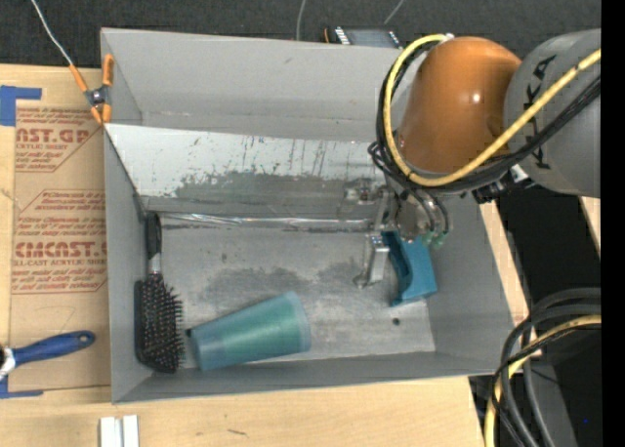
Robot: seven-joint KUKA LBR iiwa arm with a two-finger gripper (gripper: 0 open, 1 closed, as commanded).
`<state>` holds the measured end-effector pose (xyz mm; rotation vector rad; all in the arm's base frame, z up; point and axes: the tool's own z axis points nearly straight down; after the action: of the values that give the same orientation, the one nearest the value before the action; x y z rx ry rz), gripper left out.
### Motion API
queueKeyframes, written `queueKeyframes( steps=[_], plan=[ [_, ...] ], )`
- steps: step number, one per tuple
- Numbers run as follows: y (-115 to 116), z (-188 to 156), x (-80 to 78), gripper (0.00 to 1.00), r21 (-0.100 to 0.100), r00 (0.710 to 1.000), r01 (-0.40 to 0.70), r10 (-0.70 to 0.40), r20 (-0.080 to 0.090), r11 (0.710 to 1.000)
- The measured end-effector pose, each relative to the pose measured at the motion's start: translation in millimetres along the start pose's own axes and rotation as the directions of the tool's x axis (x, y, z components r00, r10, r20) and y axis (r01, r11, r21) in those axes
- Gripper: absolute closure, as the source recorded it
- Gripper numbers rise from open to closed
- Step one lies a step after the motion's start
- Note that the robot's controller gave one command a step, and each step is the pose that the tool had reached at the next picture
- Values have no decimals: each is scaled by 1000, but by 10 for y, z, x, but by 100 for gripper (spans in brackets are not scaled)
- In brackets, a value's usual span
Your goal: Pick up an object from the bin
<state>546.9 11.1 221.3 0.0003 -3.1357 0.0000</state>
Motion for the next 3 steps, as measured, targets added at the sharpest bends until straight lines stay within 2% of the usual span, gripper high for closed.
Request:
queueKeyframes(
  steps=[1, 2, 3],
  plan=[
    [99, 576, 384, 0, 0, 1000, -22, 22, -8, 1000],
    [1437, 1009, 355, 0, -4, 999, 49, -49, -9, 999],
    [1464, 1544, 293, 0, -5, 993, 118, -118, -11, 993]
  ],
)
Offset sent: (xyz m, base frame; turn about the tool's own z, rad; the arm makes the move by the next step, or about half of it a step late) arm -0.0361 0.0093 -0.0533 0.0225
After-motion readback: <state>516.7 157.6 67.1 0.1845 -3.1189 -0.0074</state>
